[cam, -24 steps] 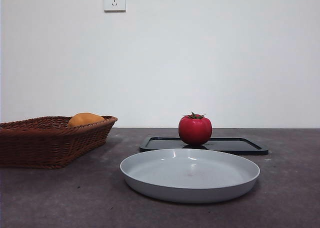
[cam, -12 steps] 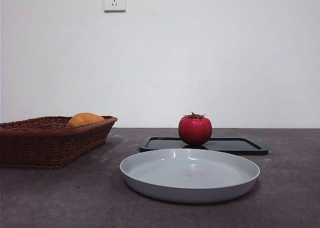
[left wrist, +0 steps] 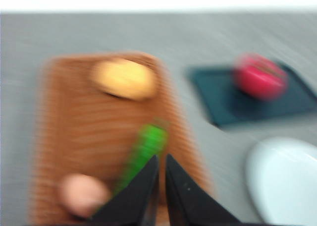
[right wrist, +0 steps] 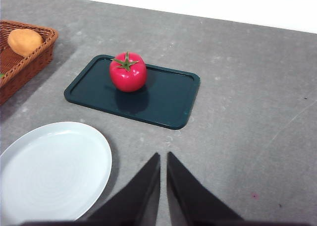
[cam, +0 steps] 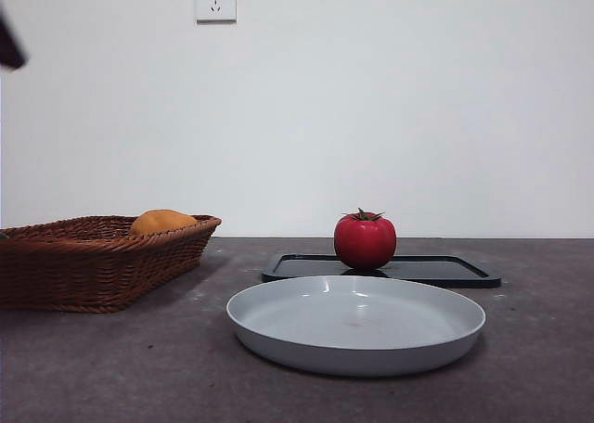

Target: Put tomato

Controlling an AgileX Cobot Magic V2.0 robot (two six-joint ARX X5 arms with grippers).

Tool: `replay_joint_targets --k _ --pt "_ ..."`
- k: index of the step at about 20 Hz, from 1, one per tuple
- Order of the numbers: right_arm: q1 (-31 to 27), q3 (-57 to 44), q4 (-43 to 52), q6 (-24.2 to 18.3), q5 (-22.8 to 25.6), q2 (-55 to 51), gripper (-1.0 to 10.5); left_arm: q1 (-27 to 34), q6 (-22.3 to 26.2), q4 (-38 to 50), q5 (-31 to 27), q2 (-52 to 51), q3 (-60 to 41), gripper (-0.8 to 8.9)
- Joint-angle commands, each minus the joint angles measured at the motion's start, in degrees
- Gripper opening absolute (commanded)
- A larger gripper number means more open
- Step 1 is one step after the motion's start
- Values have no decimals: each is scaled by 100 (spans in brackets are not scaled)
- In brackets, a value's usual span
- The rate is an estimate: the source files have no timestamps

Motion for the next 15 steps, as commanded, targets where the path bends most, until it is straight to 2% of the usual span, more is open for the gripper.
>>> replay_joint_targets --k 1,3,7,11,15 --pt "24 52 61 35 0 7 14 527 149 929 4 -597 -857 19" --pt "24 52 61 35 0 7 14 922 162 1250 2 -1226 -1543 19" --pt "24 52 61 35 0 7 14 1390 236 1283 2 -2149 -2459 19" --pt "24 52 61 35 0 7 14 1572 203 1270 4 -2874 -3045 19" --pt "24 52 61 35 0 7 14 1576 192 846 4 -3421 -3204 19"
